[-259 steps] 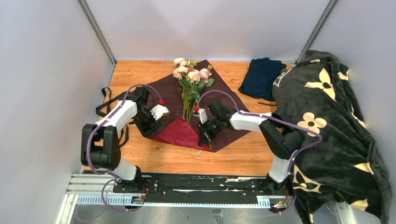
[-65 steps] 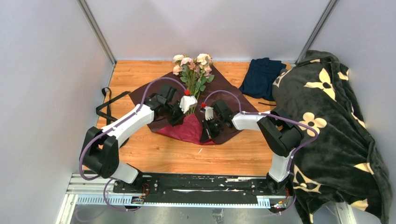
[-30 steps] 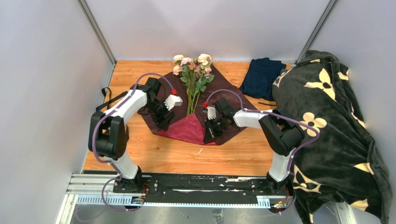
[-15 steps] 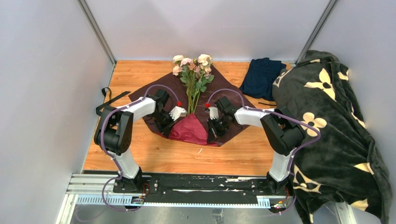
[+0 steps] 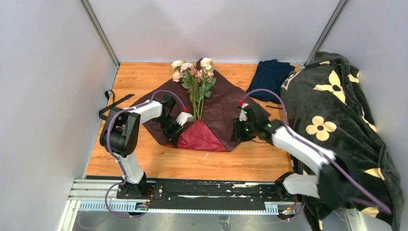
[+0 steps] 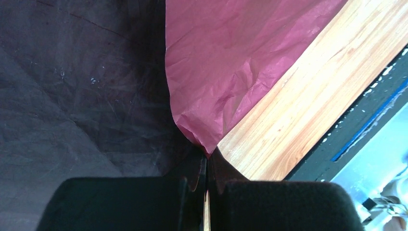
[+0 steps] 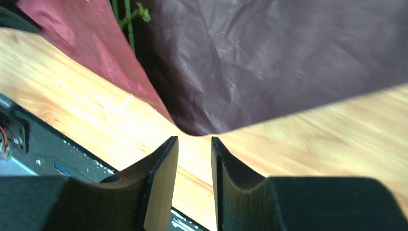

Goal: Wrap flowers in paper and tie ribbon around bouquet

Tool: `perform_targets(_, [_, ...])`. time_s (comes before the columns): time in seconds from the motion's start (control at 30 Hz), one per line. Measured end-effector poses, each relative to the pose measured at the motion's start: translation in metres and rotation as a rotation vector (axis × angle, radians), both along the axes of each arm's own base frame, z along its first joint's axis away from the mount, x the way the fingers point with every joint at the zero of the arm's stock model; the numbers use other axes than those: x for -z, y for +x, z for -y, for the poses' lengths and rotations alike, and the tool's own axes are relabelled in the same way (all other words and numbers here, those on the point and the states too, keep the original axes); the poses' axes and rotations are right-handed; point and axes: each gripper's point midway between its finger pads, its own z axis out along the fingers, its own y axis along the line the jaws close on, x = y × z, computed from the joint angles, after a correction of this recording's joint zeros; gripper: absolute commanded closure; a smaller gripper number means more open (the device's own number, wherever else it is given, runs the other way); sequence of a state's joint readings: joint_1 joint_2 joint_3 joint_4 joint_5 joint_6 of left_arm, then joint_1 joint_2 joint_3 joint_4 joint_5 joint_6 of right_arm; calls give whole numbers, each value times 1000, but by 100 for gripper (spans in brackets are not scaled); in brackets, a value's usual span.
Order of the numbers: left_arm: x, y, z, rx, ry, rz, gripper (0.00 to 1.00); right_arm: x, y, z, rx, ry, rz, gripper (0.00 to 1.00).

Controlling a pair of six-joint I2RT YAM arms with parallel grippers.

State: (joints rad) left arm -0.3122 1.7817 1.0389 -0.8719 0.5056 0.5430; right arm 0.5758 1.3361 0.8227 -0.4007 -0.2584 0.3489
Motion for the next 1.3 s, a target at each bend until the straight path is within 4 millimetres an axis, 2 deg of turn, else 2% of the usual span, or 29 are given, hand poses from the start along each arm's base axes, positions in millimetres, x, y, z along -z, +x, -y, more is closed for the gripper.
perform_targets(0.03, [0, -1, 1, -3, -4, -7, 100, -14, -1, 5, 63, 46, 60, 49])
perform_targets(0.1, [1, -3, 2, -9, -11, -26, 100, -31, -6, 14, 189, 127, 135, 29])
perform_targets(0.13, [1, -5, 3, -10, -15, -34, 100, -34, -8, 19, 262, 162, 160, 21])
perform_targets(0.23, [1, -7, 5, -18, -24, -53, 100, -33, -16, 21, 409, 231, 155, 18])
perform_targets(0.33, [1, -8, 5, -22, -31, -61, 100, -27, -20, 9, 465, 238, 118, 16])
perform_targets(0.47, [1, -8, 5, -42, -43, -83, 100, -7, -19, -5, 522, 226, 34, 15])
perform_targets(0.53, [1, -8, 5, -50, -49, -93, 100, 0, -15, -12, 549, 241, 5, 16])
perform_targets(0.63, [1, -8, 5, -53, -51, -96, 100, 5, -16, -18, 563, 250, -17, 22])
perform_targets(0.8, [1, -8, 5, -60, -53, -103, 100, 19, -38, -34, 579, 216, -100, 29])
perform_targets(0.93, [1, -9, 5, -62, -55, -110, 100, 42, -52, -44, 629, 175, -190, 29])
perform_targets(1.1, [1, -9, 7, -67, -55, -135, 100, 41, -40, -53, 721, 232, -199, 29])
perform_targets(1.2, [1, -10, 7, -72, -57, -146, 100, 41, -32, -55, 770, 247, -195, 38])
perform_targets(1.3, [1, -11, 7, -72, -58, -147, 100, 44, -26, -55, 809, 233, -187, 54])
